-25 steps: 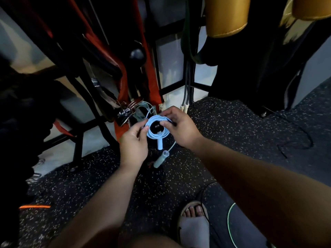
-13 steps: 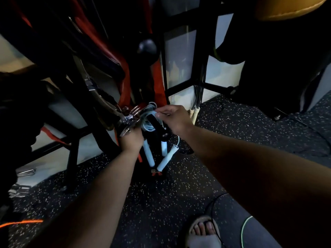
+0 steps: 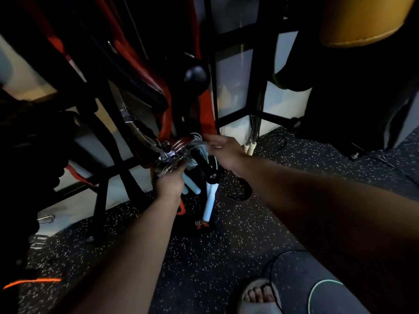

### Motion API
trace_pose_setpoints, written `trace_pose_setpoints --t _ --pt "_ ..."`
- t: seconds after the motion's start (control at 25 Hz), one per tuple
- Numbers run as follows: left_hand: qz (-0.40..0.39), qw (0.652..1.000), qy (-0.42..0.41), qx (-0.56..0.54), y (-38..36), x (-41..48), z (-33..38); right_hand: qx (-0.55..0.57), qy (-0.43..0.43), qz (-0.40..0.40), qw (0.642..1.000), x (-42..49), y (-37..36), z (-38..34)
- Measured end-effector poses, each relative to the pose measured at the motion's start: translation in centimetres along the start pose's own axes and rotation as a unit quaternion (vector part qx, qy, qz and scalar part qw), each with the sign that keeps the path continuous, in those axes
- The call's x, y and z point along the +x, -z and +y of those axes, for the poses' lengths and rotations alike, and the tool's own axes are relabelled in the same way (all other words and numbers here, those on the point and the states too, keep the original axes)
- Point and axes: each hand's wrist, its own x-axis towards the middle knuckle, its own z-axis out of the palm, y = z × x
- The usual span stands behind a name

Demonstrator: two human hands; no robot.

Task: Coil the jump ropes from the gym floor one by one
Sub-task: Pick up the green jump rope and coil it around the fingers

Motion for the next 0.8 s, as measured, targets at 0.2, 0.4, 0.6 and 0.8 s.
trace_pose_setpoints --t 0.2,0.4,0.6,0.8 --pt "-0.04 0.994 -0.091 -0.04 1.4 -6.3 -0.8 0.047 -0.021 0.037 0.998 -8.0 3.4 1.4" --pt "-0.109 0.989 -0.102 -0.01 2.1 -15.1 0.3 0.104 -0.069 0.057 0.991 -19.4 8.2 2.8" --pt "-0.25 0.951 -0.159 0.09 0.2 -25.7 3.3 0.042 -0.043 0.157 0.986 -32.7 14.6 4.1" --pt "-0.377 0.867 -0.242 0.217 -3.4 -34.2 5.9 -0.015 -0.035 0.224 0.974 -43.2 19.5 5.9"
